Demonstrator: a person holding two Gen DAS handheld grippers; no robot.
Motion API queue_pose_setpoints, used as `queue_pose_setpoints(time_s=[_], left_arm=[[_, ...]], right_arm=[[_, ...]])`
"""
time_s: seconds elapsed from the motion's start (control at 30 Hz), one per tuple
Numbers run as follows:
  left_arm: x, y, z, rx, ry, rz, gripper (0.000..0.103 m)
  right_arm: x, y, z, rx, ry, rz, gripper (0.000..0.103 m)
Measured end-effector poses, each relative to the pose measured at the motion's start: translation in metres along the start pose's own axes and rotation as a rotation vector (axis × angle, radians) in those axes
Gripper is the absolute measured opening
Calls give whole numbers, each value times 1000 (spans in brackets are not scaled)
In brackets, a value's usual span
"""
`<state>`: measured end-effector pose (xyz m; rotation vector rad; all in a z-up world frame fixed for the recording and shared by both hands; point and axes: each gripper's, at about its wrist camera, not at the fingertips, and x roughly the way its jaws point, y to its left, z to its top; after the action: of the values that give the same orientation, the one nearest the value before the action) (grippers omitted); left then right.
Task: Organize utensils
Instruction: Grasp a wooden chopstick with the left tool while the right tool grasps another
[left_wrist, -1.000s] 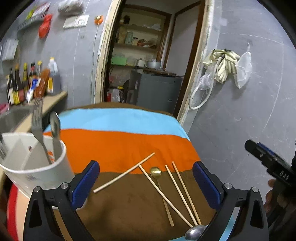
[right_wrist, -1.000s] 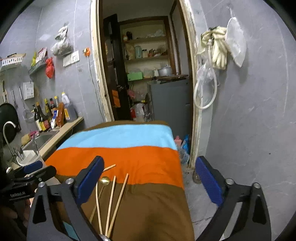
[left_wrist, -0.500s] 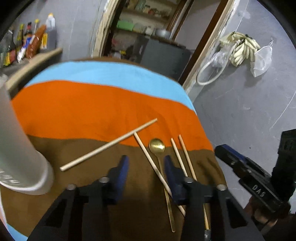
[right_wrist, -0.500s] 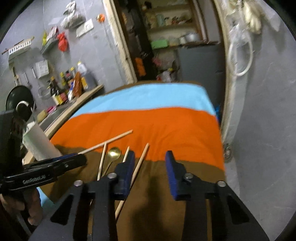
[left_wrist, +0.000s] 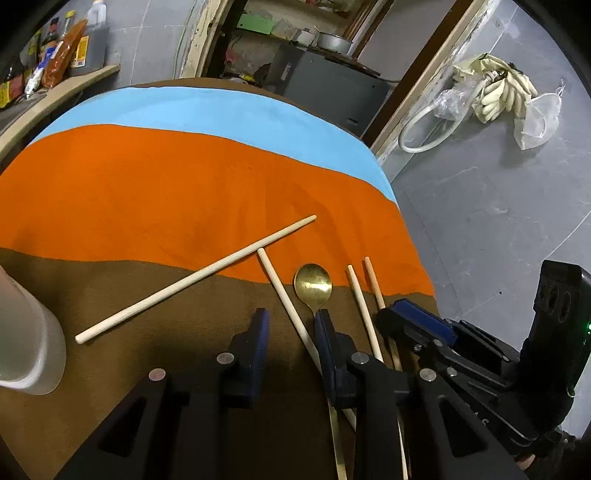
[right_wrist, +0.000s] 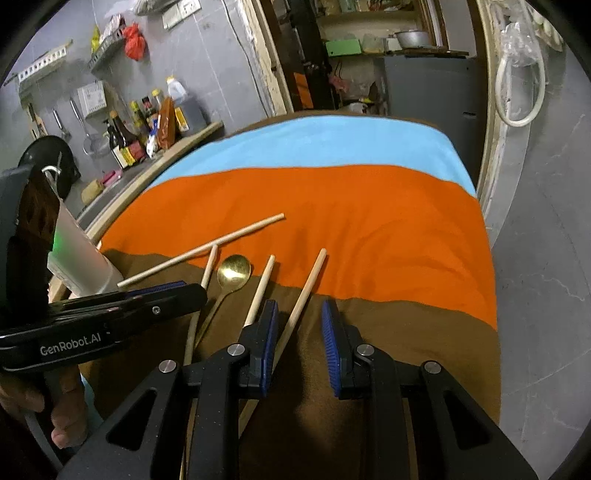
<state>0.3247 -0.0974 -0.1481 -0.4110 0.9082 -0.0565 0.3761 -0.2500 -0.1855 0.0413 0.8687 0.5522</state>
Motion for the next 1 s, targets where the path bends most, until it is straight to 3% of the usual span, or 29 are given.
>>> queue_pose_setpoints(time_s=[0.13, 0.2, 0.37, 0.43, 0.47, 0.6, 0.73, 1.0], left_arm=[[6, 1, 4, 4, 22, -2, 22], [9, 4, 7, -3, 36, 0, 13], [13, 10, 12, -39, 72, -20, 12], [13, 9, 12, -32, 79, -16, 11], [12, 9, 11, -34, 81, -18, 9], [6, 13, 9, -79, 84, -66, 5], [-11, 9, 8, -65, 56, -104, 5], [-87, 4, 9, -14, -99, -169, 5]], right_arm=[[7, -1, 3, 3, 28, -5, 21], [12, -4, 6, 12, 55, 8, 22], [25, -12, 19, 68, 113, 57, 22], [29, -14, 21, 97, 136, 64, 17], [31, -15, 21, 111, 144, 58, 11], [30, -19, 17, 188, 146, 88, 4], [16, -14, 9, 236, 114, 87, 4], [-67, 6, 7, 232, -102, 52, 4]])
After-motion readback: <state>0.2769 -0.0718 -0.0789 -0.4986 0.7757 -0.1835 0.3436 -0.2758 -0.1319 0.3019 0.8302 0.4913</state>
